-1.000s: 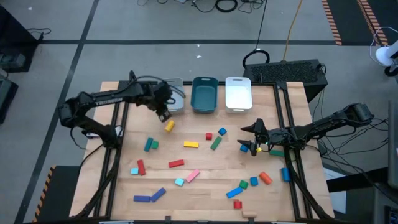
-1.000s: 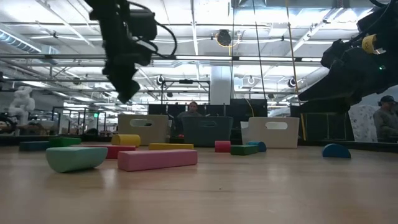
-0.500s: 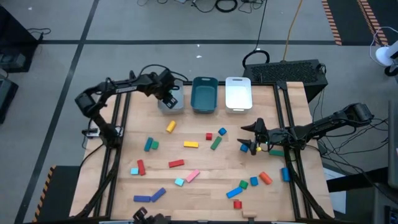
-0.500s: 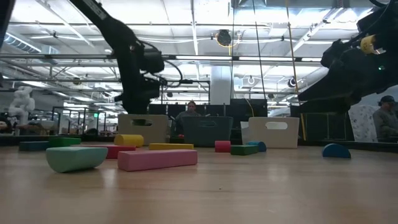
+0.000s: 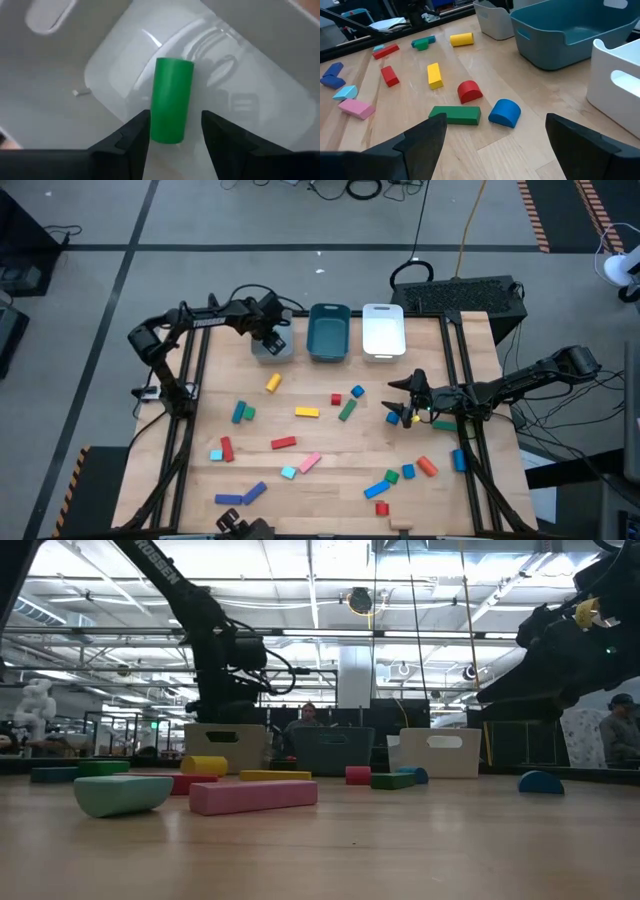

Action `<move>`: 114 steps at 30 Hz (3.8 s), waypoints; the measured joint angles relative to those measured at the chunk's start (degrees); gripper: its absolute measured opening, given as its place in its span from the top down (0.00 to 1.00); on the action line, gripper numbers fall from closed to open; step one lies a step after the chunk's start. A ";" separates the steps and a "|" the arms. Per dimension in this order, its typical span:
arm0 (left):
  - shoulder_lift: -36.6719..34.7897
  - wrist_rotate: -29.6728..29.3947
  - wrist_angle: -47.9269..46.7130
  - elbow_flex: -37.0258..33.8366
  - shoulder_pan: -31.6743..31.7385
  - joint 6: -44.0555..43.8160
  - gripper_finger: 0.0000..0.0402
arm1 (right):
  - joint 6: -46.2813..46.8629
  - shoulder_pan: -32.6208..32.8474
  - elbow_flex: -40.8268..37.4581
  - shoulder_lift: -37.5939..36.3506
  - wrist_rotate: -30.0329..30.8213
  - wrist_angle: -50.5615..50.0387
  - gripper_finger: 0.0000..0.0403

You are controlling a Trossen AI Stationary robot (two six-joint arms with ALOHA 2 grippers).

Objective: Sort blocks by size
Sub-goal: Put the yellow cylinder block into the gray bin

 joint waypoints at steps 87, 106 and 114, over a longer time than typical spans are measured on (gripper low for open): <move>2.10 -2.20 -11.71 -2.93 -32.07 -36.13 0.66 | 4.33 2.67 0.00 0.00 -5.96 1.62 0.19; -9.78 -4.55 -15.73 1.31 -28.87 -32.61 0.66 | 5.63 2.62 0.00 0.00 -4.15 1.25 0.25; -10.10 -7.09 -16.20 5.54 -20.05 -24.46 0.66 | 6.05 2.62 0.00 0.00 -4.03 1.11 0.25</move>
